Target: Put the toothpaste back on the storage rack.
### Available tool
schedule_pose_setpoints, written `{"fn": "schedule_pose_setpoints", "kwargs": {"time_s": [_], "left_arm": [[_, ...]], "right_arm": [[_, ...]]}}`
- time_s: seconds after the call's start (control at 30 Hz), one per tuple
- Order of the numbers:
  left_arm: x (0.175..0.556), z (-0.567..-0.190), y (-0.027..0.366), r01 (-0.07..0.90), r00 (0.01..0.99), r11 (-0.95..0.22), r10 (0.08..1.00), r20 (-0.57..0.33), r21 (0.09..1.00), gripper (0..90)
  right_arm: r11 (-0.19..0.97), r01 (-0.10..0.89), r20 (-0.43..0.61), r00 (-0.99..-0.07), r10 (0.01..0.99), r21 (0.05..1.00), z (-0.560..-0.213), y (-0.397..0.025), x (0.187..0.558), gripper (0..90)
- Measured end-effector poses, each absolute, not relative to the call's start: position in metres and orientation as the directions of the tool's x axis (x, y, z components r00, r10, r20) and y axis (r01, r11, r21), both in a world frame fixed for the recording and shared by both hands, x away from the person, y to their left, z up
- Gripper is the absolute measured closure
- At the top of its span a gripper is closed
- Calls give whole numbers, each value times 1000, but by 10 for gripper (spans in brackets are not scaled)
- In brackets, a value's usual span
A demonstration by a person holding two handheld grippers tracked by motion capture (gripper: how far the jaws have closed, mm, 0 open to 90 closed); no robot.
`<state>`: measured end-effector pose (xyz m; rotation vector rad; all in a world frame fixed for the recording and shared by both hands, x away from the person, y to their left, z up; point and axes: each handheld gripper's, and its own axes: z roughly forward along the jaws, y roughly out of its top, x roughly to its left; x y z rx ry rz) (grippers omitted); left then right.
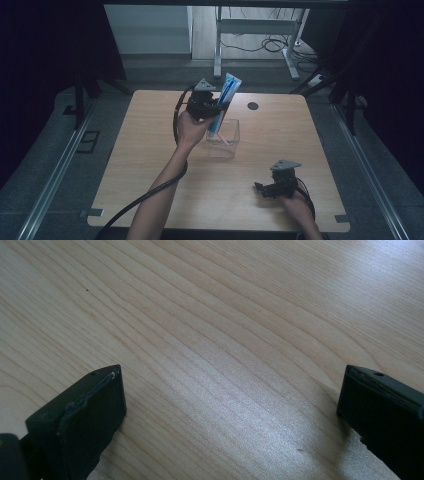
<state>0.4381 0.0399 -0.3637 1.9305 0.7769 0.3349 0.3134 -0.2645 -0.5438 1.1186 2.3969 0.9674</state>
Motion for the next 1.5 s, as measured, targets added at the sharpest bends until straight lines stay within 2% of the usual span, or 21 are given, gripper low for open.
{"fn": "schedule_pose_setpoints", "kwargs": {"time_s": [0.93, 1.5], "left_arm": [[440, -415, 26, 358, 747, -328, 663, -57, 874, 726], [438, -439, 24, 385, 737, -336, 673, -67, 859, 719]], "right_arm": [[460, 550, -4, -639, 769, 697, -544, -264, 313, 0], [460, 551, -3, -639, 769, 697, -544, -264, 313, 0]]}}
